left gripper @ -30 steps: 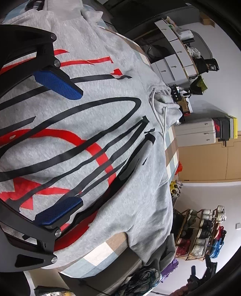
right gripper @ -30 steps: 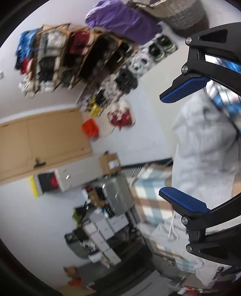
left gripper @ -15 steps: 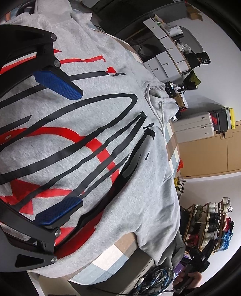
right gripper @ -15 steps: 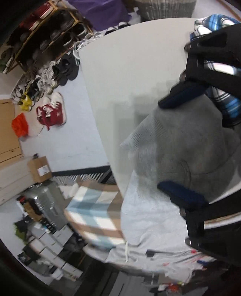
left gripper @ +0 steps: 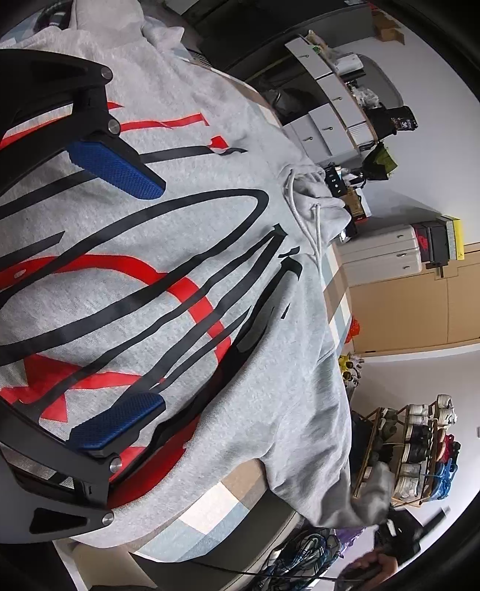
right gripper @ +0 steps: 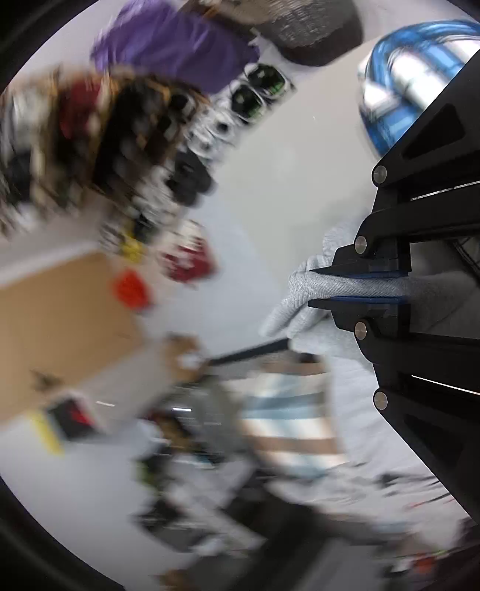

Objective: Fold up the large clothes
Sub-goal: 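Lift the sleeve with the right gripper and lay it across the hoodie body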

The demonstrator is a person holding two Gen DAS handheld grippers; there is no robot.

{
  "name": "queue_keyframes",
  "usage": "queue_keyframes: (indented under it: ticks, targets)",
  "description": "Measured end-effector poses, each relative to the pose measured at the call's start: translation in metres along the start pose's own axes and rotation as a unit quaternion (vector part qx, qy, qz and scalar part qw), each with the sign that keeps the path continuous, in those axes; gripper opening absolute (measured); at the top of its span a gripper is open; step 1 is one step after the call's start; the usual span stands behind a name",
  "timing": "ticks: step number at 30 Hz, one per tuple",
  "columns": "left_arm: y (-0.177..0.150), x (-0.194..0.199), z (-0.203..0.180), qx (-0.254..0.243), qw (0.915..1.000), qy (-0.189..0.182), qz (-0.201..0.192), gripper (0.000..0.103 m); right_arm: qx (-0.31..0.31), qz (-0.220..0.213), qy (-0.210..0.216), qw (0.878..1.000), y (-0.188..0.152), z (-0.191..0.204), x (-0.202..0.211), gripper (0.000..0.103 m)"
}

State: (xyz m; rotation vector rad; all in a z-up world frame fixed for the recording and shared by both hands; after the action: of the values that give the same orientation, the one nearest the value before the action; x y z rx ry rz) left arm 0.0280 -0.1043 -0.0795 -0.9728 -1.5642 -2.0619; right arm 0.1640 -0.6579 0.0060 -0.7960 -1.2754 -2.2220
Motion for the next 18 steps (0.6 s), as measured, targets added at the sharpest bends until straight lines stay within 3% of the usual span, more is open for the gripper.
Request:
queue_keyframes:
  ticks: [4, 7, 10, 16, 18]
  targets:
    - [0.002, 0.002, 0.002, 0.008, 0.9999, -0.005, -0.005, 0.102, -0.063, -0.091, -0.007, 0.994, 0.009, -0.019, 0.050, 0.007]
    - [0.003, 0.004, 0.004, 0.013, 0.9999, -0.008, -0.008, 0.102, -0.146, -0.144, -0.023, 0.978, 0.006, -0.041, 0.083, 0.007]
    - [0.004, 0.007, 0.006, 0.015, 0.9997, -0.010, -0.014, 0.102, -0.240, -0.150, -0.006, 0.959, -0.007, -0.064, 0.093, 0.007]
    - [0.004, 0.016, 0.013, 0.022, 0.9992, -0.018, -0.027, 0.102, -0.312, -0.127, 0.015, 0.941, -0.027, -0.089, 0.087, 0.007]
    - [0.003, 0.019, 0.017, 0.023, 0.9991, -0.016, -0.030, 0.102, -0.314, -0.125, 0.019, 0.941, -0.027, -0.090, 0.086, 0.007]
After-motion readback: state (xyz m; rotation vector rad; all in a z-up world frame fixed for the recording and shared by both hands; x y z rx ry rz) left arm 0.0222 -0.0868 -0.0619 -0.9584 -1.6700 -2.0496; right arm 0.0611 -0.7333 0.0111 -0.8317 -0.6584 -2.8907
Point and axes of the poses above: each gripper's, at about its wrist camera, not at the fingertips, and x roughly against the way its jaws point, z to its left, y to its top, the point moved 3 cm from there along -x, roughly the way its jaws point, and after that the axes turned 2 degrees about z, right-handed, at the moved point
